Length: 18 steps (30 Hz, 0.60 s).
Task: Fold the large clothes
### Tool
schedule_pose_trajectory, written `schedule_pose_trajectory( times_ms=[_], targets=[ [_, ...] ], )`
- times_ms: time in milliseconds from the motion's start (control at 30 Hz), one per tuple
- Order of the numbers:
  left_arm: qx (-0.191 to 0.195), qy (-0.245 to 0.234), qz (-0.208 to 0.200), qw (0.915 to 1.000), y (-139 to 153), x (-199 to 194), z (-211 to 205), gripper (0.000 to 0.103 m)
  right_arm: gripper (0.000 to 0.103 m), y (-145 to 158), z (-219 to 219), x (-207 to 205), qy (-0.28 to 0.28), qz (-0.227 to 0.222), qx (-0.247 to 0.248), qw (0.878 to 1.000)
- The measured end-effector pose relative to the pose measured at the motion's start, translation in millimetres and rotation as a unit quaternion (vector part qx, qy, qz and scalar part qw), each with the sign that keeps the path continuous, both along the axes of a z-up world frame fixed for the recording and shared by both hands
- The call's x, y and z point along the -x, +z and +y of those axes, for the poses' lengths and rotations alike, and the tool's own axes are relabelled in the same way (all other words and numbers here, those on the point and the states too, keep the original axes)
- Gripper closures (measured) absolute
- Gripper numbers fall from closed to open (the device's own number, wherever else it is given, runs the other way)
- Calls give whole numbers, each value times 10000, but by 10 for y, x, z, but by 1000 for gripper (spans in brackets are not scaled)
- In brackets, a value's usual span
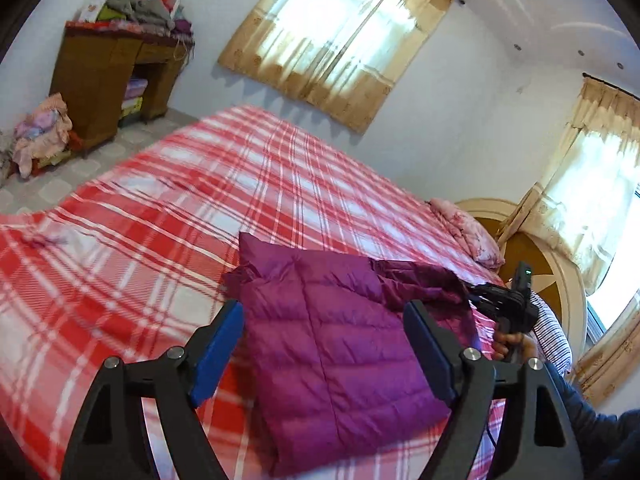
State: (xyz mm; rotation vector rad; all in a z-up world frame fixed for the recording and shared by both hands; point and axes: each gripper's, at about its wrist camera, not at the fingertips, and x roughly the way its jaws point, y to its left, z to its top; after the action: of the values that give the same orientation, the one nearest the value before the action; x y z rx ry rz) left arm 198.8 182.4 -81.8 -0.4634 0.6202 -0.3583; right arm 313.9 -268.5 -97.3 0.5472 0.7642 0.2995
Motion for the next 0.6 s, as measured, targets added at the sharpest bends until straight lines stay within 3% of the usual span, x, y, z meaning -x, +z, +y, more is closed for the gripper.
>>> schedule_pose_trajectory(
  times_ms=[67,133,233,333,433,500,600],
  targets=[
    [13,-46,155,9999,-140,-185,-47,21,23,38,-44,85,50,-94,-176,9998],
    [-33,-4,322,9995,-280,-331,-70,21,10,166,-46,238,76,-418,56,9991],
    [145,82,458,9988,-421,-455,-25,21,9,339,59,398,326,-735,1056,9911],
    [398,148,592,9973,-552,-563,-27,21,9,288,276,357,572,-689,2355,9677],
    [494,110,771,9957,-677,-689,-95,21,11,101,399,125,786,-486,2905,9524],
    [599,71,863,9944,-701,-729,-130,21,23,-45,390,-70,823,-295,2924,9523],
    [888,38,722,9934,-697,-809,-195,21,64,-249,330,-330,790,97,2658,9607]
  ],
)
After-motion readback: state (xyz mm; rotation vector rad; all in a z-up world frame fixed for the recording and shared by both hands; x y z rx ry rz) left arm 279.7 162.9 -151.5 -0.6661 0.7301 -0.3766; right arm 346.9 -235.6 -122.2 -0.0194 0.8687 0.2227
